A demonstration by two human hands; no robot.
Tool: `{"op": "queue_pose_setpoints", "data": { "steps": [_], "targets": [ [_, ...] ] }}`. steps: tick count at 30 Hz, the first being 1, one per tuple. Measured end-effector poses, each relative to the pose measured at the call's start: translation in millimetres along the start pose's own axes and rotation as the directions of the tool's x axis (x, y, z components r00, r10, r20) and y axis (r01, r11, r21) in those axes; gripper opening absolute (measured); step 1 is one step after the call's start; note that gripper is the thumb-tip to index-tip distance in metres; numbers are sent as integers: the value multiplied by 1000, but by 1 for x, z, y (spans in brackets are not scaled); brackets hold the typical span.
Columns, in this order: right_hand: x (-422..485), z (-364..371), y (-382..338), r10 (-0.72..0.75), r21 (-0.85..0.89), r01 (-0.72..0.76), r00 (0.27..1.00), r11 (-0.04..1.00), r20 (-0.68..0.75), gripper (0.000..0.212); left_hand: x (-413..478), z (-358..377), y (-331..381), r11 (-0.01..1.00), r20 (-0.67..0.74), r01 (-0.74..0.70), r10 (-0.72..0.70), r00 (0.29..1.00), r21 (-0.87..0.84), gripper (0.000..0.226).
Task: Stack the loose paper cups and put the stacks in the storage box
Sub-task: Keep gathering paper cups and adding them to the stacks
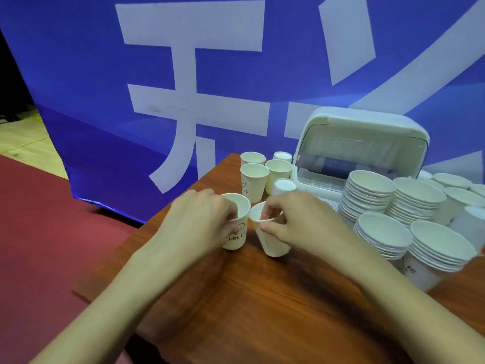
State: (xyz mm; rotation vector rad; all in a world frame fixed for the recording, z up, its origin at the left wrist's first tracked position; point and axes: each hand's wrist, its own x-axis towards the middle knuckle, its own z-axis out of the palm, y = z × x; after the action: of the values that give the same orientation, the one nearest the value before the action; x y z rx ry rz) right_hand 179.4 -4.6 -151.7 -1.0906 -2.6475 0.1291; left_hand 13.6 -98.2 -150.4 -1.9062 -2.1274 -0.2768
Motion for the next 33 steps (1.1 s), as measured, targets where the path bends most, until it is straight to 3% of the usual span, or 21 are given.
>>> {"op": "queue_pose_setpoints", "data": {
  "steps": [4,7,10,14,18,24,33],
  "targets": [
    [-35,-10,13,-30,21,32,996,999,-89,14,-3,-9,14,999,-40,-20,19,999,-30,28],
    [-62,-39,30,-14,278,91,963,956,-268,4,1,-31,34,995,-139,-63,52,989,-77,27],
    [-97,-78,53,66,425,128,908,896,-413,5,4,-58,62,971,-323,-171,110,940,-165,24],
    [-135,-110,99,184,399,71,804,914,-565,5,16,-69,104,922,-410,-329,224,884,-206,18],
    [-160,-118,132,227,328,-26,771,944,-595,7,27,-64,146,874,-477,-464,350,807,-144,7],
    [-182,-105,155,194,217,-76,778,973,-598,11,38,-54,177,863,-479,-496,397,783,-94,6],
    [-181,-99,164,183,277,-11,775,961,-604,10,47,-42,191,849,-458,-523,435,775,-78,4]
  ]
}}
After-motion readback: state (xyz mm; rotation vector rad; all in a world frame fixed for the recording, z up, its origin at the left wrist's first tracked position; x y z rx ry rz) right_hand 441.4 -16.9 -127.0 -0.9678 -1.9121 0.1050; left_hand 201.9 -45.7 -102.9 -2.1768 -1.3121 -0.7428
